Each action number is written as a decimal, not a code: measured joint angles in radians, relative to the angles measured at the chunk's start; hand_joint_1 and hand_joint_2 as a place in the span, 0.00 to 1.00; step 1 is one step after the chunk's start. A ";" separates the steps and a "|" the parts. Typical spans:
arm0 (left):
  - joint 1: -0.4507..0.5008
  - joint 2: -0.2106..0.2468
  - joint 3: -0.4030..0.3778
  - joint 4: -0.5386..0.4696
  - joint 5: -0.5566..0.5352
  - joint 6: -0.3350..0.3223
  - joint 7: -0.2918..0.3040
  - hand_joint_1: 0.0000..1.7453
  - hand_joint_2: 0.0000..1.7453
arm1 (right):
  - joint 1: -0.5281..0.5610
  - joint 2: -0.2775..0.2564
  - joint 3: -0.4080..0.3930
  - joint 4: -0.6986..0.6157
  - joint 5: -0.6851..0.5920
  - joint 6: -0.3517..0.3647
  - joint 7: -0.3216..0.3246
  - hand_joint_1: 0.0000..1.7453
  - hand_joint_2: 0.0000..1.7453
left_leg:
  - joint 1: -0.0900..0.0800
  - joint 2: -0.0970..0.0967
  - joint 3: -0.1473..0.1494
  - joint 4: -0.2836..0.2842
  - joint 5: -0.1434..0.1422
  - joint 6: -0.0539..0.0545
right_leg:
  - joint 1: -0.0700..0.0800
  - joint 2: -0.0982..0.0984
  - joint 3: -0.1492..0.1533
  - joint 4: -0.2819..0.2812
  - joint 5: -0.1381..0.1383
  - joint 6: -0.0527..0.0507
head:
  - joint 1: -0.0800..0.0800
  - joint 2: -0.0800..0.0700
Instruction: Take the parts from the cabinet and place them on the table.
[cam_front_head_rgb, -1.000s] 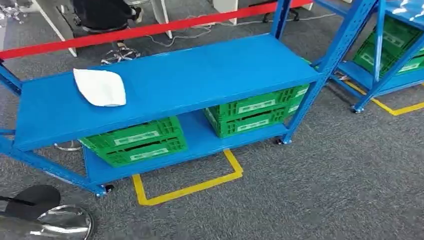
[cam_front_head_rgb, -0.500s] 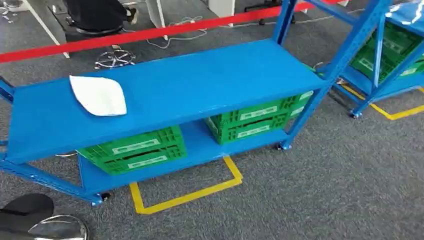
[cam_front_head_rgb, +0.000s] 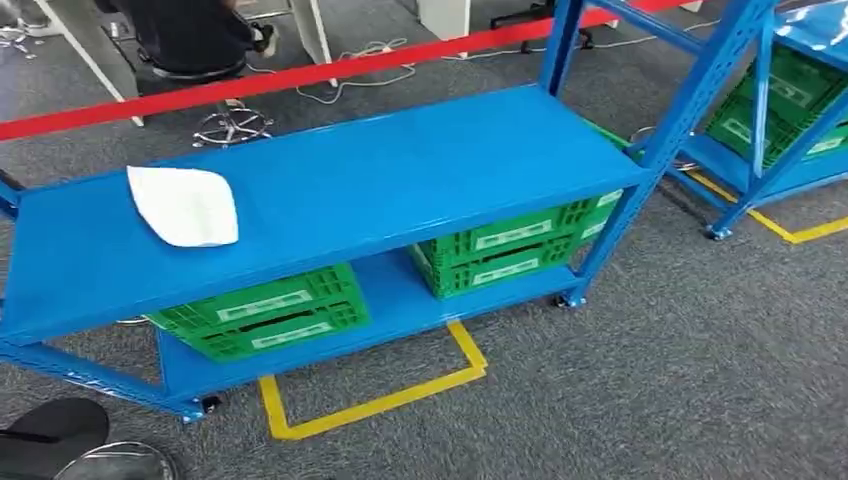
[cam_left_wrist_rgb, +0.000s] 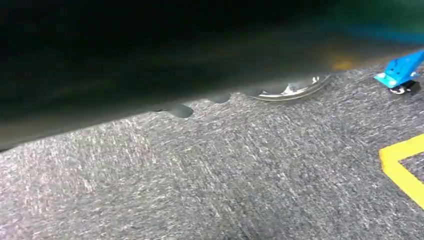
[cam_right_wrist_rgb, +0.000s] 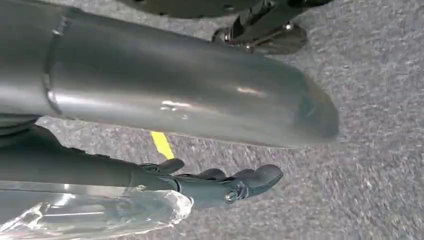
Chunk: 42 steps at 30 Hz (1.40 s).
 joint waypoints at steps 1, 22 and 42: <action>0.000 -0.001 0.002 0.000 -0.002 -0.001 0.000 0.00 0.00 | -0.003 0.000 -0.002 0.000 0.011 0.013 -0.001 0.00 0.00 | 0.002 0.000 -0.029 0.059 -0.035 -0.005 | 0.000 -0.001 0.001 0.000 -0.002 -0.007 | -0.004 0.000; -0.008 -0.001 0.030 0.000 -0.022 0.000 -0.010 0.00 0.00 | 0.002 -0.001 -0.044 -0.011 0.040 0.081 0.041 0.00 1.00 | -0.002 -0.012 -0.017 -0.038 0.062 0.041 | 0.009 -0.008 -0.100 0.218 -0.090 0.032 | 0.003 0.000; -0.018 -0.001 0.045 0.000 -0.036 0.006 -0.018 0.00 0.00 | 0.003 -0.001 -0.058 -0.011 0.044 0.105 0.037 0.00 1.00 | -0.002 0.043 -0.017 -0.036 0.059 0.008 | 0.018 -0.068 0.038 -0.034 -0.015 0.004 | -0.004 0.000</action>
